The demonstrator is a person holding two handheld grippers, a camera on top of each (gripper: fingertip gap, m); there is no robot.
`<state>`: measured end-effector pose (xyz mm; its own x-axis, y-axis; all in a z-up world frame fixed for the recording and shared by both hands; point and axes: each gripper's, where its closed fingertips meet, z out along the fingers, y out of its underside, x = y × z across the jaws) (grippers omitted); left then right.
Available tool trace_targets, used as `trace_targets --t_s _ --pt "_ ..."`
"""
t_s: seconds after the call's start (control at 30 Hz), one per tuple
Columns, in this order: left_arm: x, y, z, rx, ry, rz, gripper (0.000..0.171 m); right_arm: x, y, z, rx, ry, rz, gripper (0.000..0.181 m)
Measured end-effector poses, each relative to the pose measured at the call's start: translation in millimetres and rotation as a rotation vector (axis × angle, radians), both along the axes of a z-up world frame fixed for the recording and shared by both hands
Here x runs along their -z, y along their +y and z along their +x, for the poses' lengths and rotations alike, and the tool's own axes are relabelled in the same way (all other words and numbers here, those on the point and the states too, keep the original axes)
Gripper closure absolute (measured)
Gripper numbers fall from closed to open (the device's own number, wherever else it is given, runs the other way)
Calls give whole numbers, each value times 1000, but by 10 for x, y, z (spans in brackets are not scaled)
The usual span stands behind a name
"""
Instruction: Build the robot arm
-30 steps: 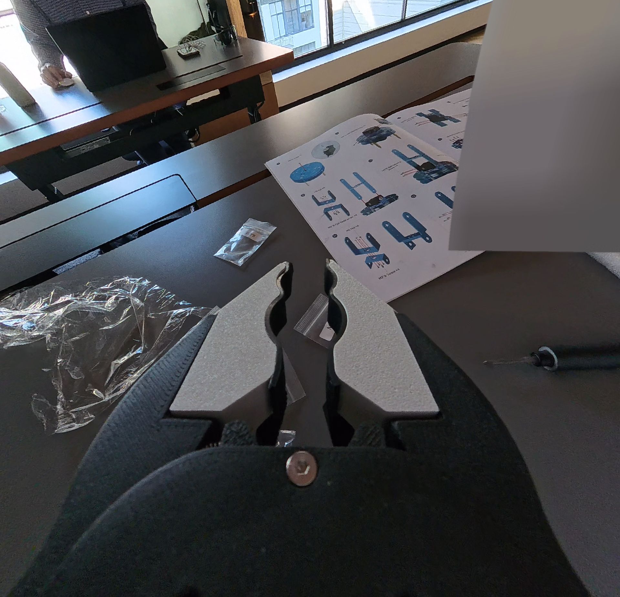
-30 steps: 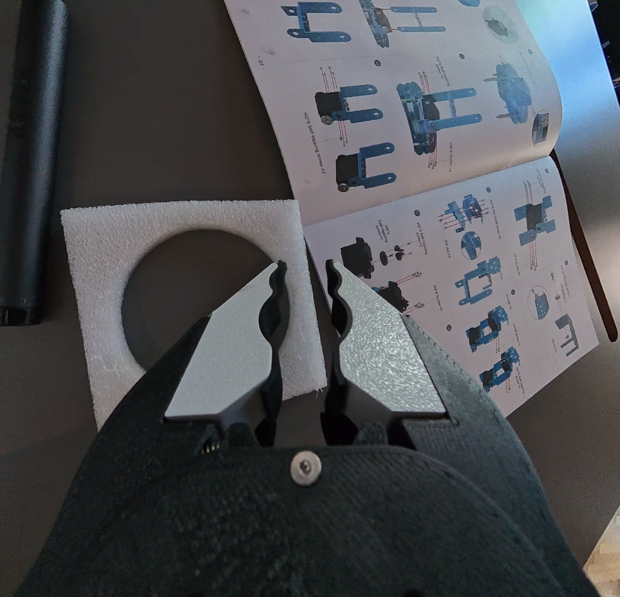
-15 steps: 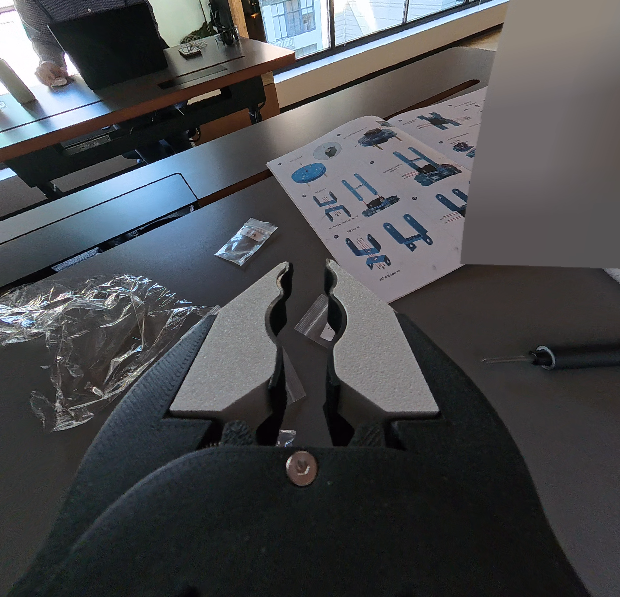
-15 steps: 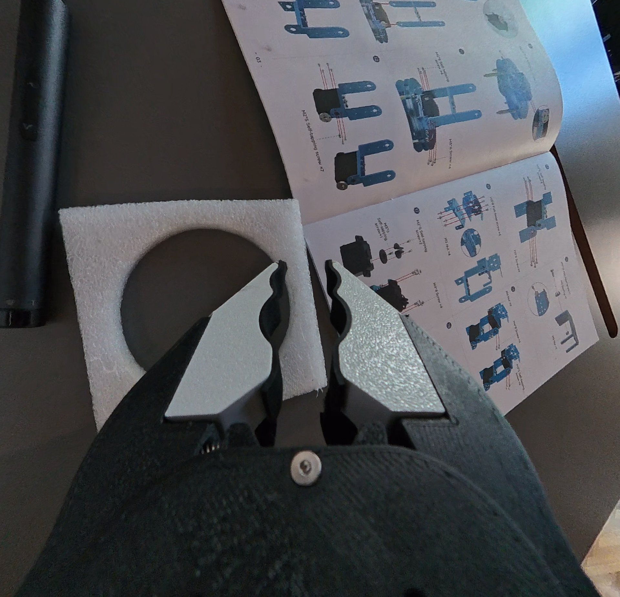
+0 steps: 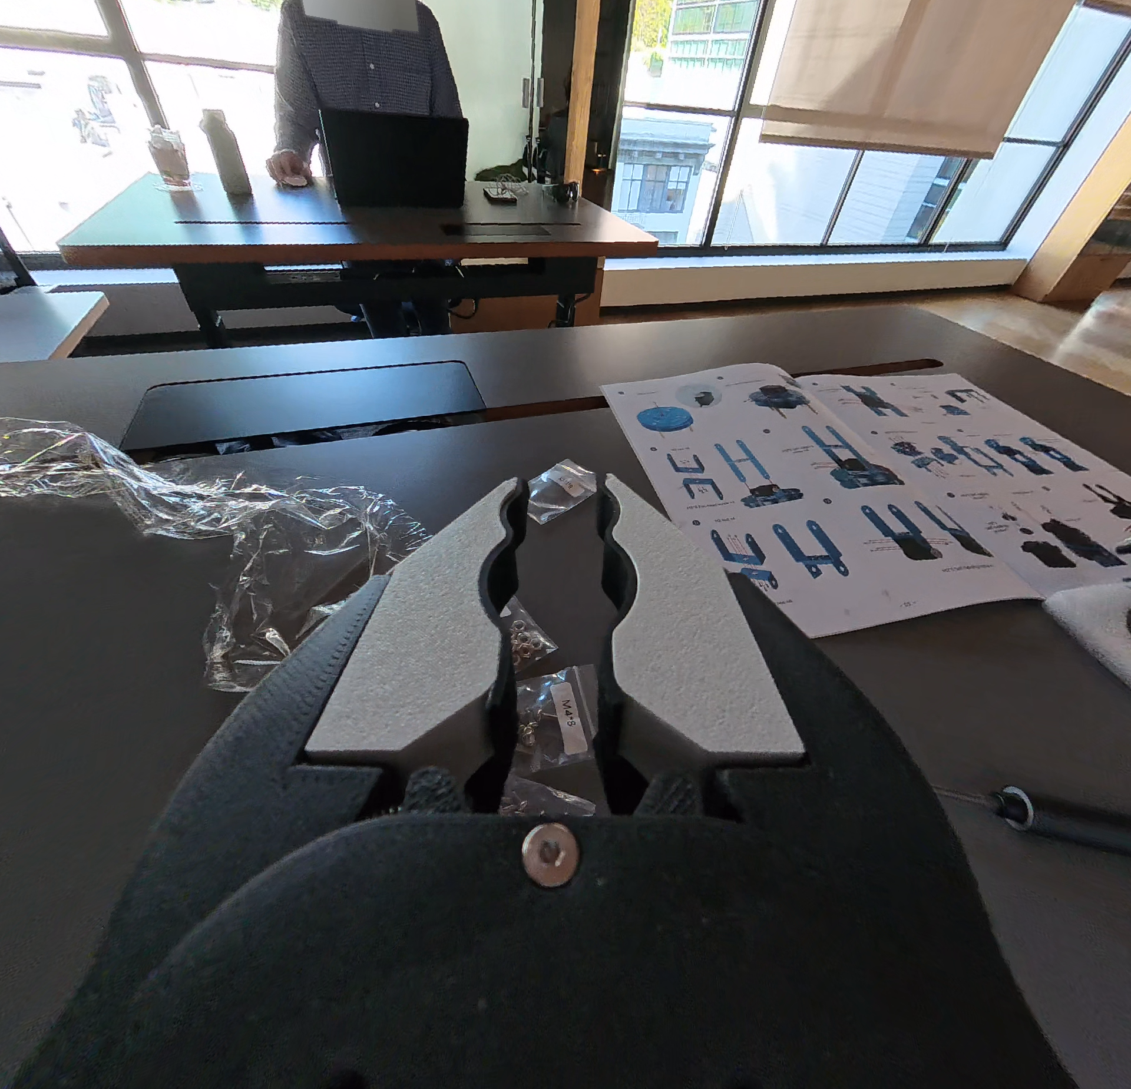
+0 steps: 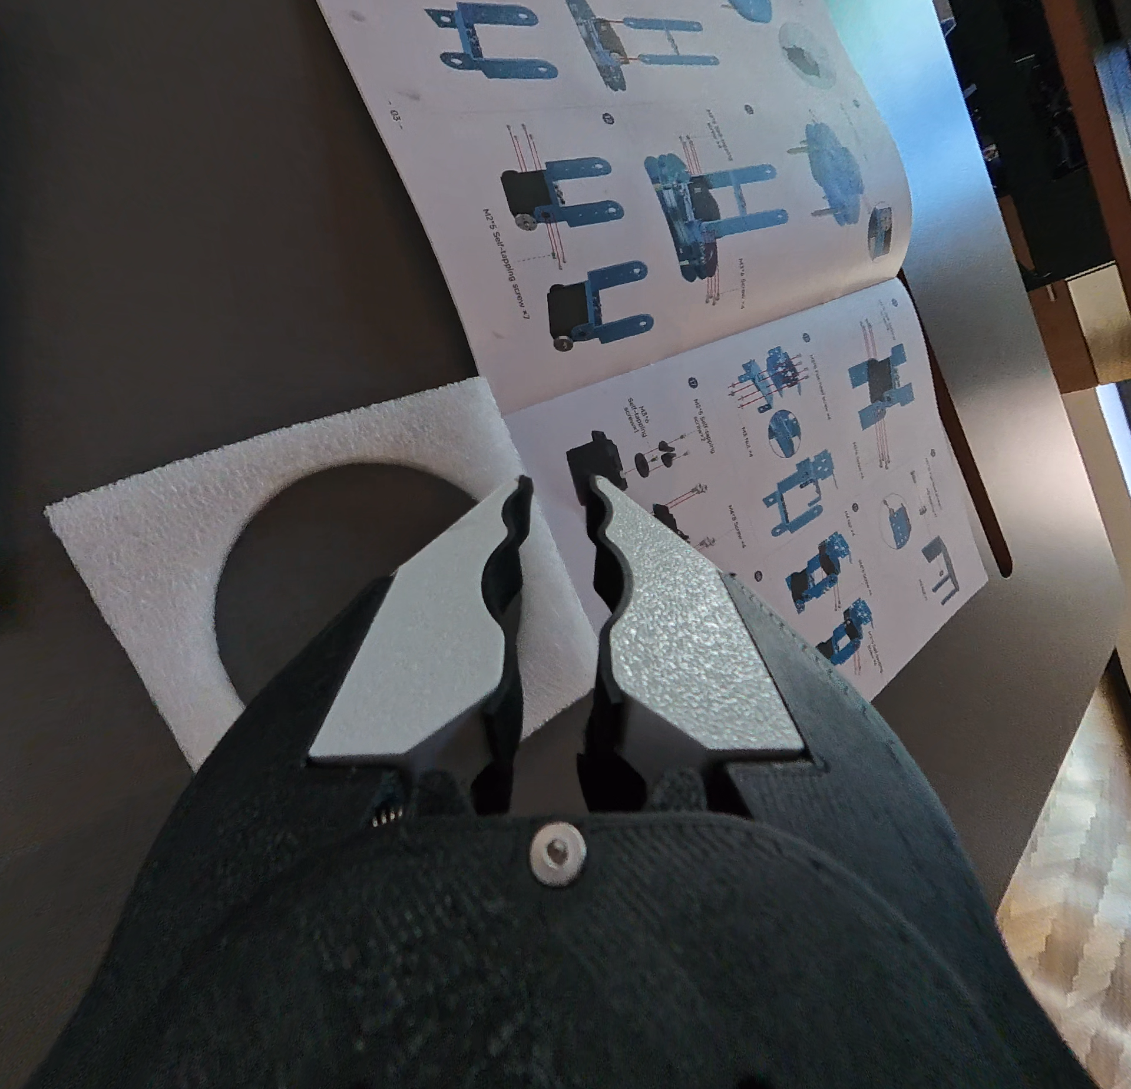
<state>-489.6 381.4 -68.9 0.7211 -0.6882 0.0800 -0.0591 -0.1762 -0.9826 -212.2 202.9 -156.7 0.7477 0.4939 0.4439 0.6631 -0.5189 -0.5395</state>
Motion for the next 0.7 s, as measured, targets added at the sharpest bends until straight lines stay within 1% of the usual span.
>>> trace_targets --t_s 0.23,0.37,0.53,0.7 --pt "44 -54 98 33 25 3 152 -90 -13 -5 7 0 25 165" --pt "91 -83 165 58 47 6 153 -23 -24 -32 0 -25 -10 166" --pt "114 -79 184 57 72 21 152 68 -19 -61 -9 -30 -44 167" --pt "119 -71 182 61 65 13 152 52 4 -92 -9 -7 -31 167"
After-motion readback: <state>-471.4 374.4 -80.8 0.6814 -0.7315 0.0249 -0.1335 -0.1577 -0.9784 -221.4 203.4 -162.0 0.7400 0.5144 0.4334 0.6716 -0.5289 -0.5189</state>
